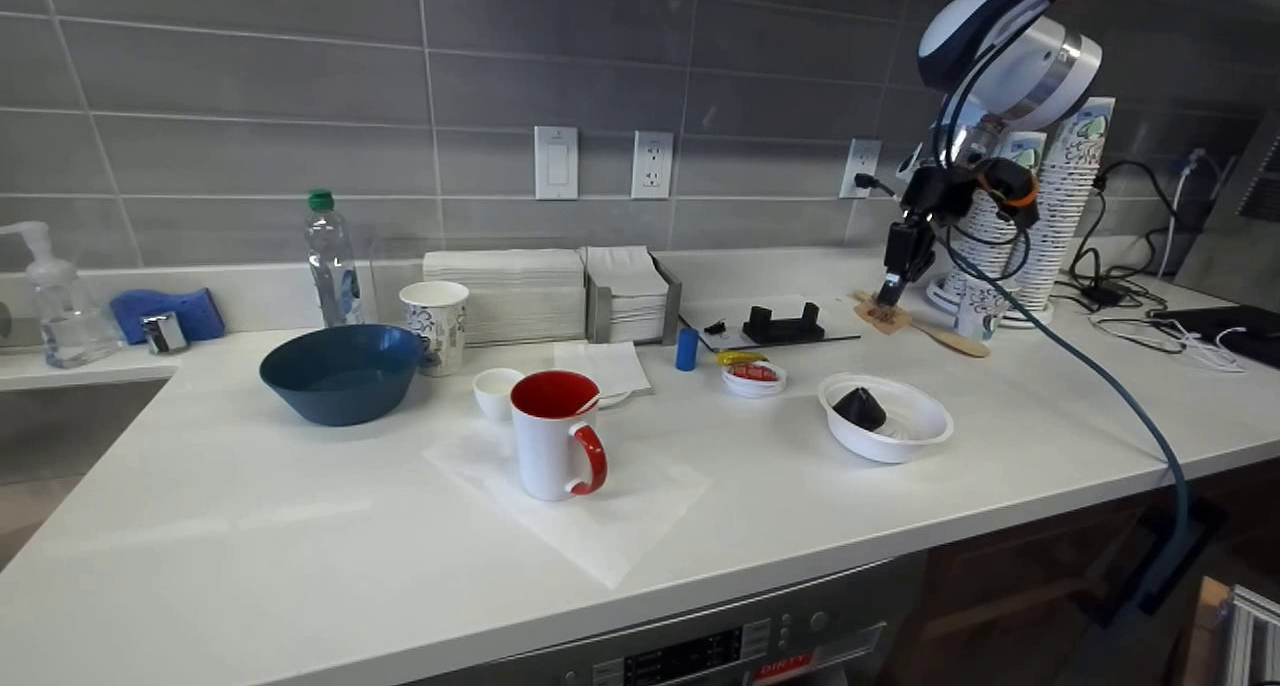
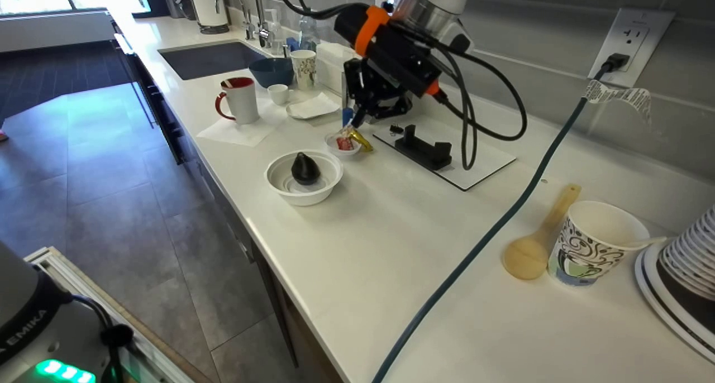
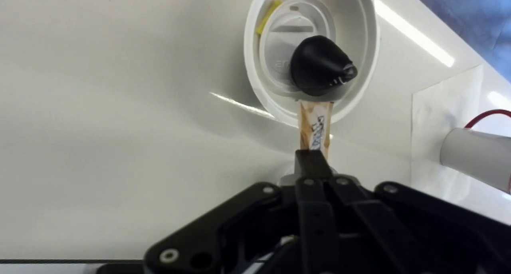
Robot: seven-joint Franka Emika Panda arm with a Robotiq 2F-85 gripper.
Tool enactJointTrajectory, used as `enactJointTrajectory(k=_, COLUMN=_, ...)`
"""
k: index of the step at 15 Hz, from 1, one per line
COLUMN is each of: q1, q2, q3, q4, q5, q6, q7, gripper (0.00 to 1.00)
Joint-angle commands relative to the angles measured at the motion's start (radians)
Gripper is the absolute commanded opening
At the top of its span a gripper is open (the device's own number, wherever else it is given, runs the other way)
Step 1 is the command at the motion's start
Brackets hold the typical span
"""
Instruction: Put a sachet on the counter
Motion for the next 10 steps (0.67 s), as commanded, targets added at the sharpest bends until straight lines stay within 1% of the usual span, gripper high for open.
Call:
enactJointTrajectory(k=1, q1=-0.01, q2=0.086, q3=-0.012, q4=0.051, q5=-0.014, q6=0.021, q7=0.0, gripper=0.0)
enactJointTrajectory(k=5, q1=-0.019, q2=0.176, q3=-0.011, q4=0.082, q5=-0.044, q6=0.104, q7=0.017, gripper=0.0)
enactJointTrajectory(k=10, q1=-0.03, q2=0.259, q3=0.005, q4=0.123, q5=-0.1, q6=0.126, q7=0.034, gripper=0.0)
